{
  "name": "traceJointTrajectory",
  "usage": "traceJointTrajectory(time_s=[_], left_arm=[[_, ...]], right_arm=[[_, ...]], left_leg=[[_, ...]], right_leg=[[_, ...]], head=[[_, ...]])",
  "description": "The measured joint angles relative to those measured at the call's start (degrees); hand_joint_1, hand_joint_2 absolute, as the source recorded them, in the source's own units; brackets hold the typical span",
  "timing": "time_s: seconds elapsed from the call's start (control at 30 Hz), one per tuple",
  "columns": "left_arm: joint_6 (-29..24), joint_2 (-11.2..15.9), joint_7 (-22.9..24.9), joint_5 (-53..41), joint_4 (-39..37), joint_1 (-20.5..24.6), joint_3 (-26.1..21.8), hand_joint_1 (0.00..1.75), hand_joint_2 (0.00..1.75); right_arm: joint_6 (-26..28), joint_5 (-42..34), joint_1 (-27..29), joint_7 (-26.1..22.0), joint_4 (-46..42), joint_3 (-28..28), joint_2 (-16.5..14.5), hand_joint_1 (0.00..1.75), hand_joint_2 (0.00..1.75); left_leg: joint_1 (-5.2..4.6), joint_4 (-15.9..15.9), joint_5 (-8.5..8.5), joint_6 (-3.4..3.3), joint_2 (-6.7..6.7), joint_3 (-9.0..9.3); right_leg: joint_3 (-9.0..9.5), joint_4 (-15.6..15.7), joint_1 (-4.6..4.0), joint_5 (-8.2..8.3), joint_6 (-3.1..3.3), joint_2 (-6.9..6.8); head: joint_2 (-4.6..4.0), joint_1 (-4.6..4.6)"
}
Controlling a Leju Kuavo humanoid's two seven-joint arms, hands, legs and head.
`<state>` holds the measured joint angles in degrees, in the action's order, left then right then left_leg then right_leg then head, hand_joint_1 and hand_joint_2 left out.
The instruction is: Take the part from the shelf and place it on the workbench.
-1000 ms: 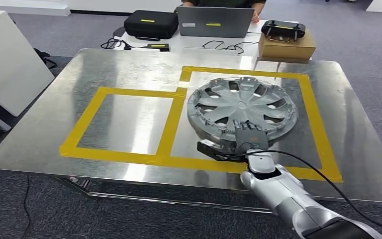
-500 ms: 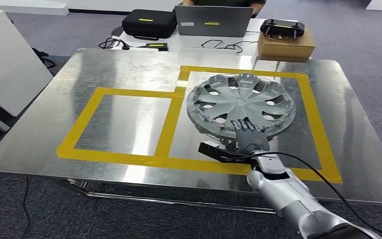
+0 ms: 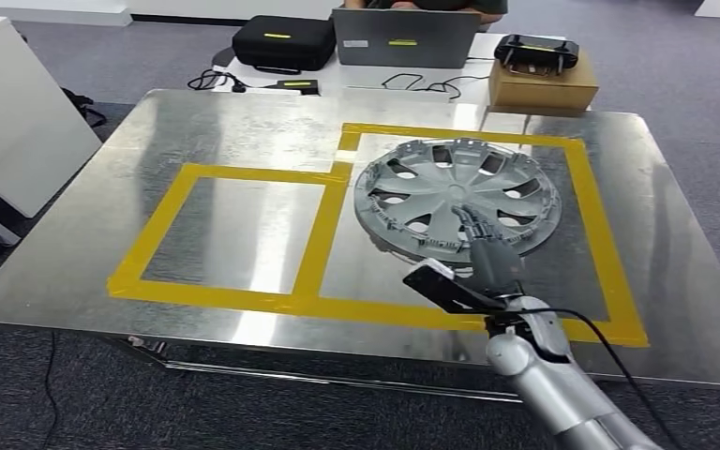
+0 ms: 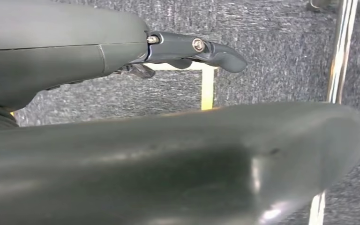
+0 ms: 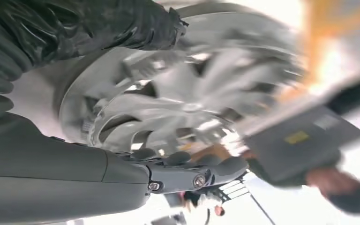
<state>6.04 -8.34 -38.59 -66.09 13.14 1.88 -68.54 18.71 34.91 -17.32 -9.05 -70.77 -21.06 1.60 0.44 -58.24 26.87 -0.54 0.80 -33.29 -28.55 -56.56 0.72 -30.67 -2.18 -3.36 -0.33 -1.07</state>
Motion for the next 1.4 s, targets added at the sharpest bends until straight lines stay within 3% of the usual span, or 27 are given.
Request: traceJointTrajectory(time_s=[0.17, 0.33, 0.5, 0.7, 0.83, 1.17, 1.33, 1.4], left_arm=[[-0.7, -0.4, -1.2, 1.1, 0.0, -0.7, -1.8, 0.0, 0.0], [-1.0, -0.5, -1.4, 0.1, 0.0, -0.9, -2.5, 0.0, 0.0], [-1.1, -0.8, -1.4, -0.4, 0.0, -0.7, -2.8, 0.0, 0.0], [-1.8, -1.2, -1.4, -0.5, 0.0, -0.7, -3.1, 0.0, 0.0], [-1.8, -1.3, -1.4, -0.5, 0.0, -0.7, -3.2, 0.0, 0.0], [-2.0, -1.6, -1.1, -0.7, 0.0, -0.9, -3.4, 0.0, 0.0], [-2.9, -2.3, -1.0, -0.5, 0.0, -1.0, -4.1, 0.0, 0.0], [-3.1, -2.7, -1.0, -0.5, 0.0, -1.0, -4.4, 0.0, 0.0]], right_arm=[[2.0, -18.4, 15.3, -12.9, -19.7, 4.2, 0.0, 0.0, 1.75], [-3.9, -44.5, 24.9, -28.8, -34.2, 9.0, -2.2, 0.0, 1.75], [-5.8, -51.8, 28.8, -31.0, -40.8, 13.4, -5.8, 0.0, 1.75], [-10.7, -51.1, 32.8, -31.0, -42.4, 15.5, -8.9, 0.0, 1.75], [-10.8, -50.6, 33.8, -31.0, -42.9, 16.0, -9.8, 0.0, 0.0], [-11.3, -41.5, 37.3, -31.0, -45.9, 15.9, -12.2, 0.0, 0.0], [-12.6, -41.3, 38.2, -31.0, -47.6, 15.6, -12.5, 0.0, 0.0], [-12.8, -41.2, 38.4, -31.0, -48.2, 15.6, -12.5, 0.0, 0.0]], left_leg=[[-0.08, 0.0, 0.27, 0.01, -0.08, -0.02], [-0.09, 0.0, 0.37, 0.1, -0.06, 0.0], [-0.07, 0.0, 0.49, 0.17, -0.06, 0.17], [-0.07, 0.0, 0.5, 0.17, -0.06, 0.2], [-0.08, 0.0, 0.58, 0.14, -0.05, 0.2], [-0.54, -0.2, 0.95, -0.33, -0.05, 0.32], [-0.8, 0.2, 1.1, -1.34, -0.19, 0.64], [-0.51, 1.1, 0.57, -1.98, -0.34, 1.33]], right_leg=[[0.24, 0.0, 0.04, -0.2, -0.04, 0.0], [0.2, 0.0, 0.03, -0.33, 0.01, 0.06], [-0.31, 0.0, 0.03, -0.54, 0.1, 0.05], [-0.19, 0.0, 0.03, -0.54, 0.09, 0.05], [-0.1, 0.0, 0.03, -0.55, 0.1, 0.06], [0.11, 0.1, 0.55, -0.68, -0.23, 0.02], [0.81, 0.4, 0.97, -0.82, -1.09, -0.12], [0.29, -1.4, 0.97, -2.37, -1.29, 0.95]], head=[[0.0, 0.01], [0.0, 0.0], [0.0, 0.01], [0.0, -0.01], [0.0, 0.0], [0.0, -0.01], [0.0, -0.03], [0.0, 0.15]])
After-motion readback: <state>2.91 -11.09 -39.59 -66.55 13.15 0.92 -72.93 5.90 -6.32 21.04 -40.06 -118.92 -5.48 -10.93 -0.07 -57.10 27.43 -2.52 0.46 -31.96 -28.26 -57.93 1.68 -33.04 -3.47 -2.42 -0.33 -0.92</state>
